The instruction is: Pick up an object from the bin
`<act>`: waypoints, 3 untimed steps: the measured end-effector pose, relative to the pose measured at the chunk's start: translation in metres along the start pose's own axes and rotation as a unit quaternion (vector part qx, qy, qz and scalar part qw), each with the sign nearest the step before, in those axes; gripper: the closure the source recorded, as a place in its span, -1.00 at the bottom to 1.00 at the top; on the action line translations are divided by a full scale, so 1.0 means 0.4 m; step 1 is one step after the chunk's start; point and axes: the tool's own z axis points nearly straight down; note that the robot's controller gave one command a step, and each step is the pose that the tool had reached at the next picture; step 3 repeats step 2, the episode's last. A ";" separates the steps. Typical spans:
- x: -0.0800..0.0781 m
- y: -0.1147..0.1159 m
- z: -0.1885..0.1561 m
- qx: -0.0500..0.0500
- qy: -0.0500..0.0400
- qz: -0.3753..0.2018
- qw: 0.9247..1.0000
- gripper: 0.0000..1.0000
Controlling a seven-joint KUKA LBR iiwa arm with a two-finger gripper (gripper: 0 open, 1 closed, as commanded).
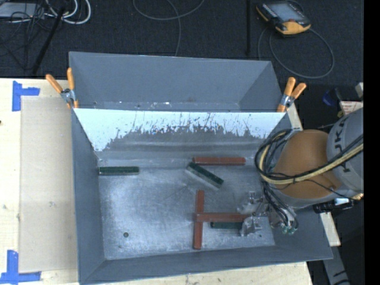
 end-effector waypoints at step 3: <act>-0.045 -0.014 -0.472 0.001 -0.004 -0.051 0.999 1.00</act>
Offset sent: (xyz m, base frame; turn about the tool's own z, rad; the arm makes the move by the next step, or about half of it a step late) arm 0.0156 -0.0075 0.1850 -0.1021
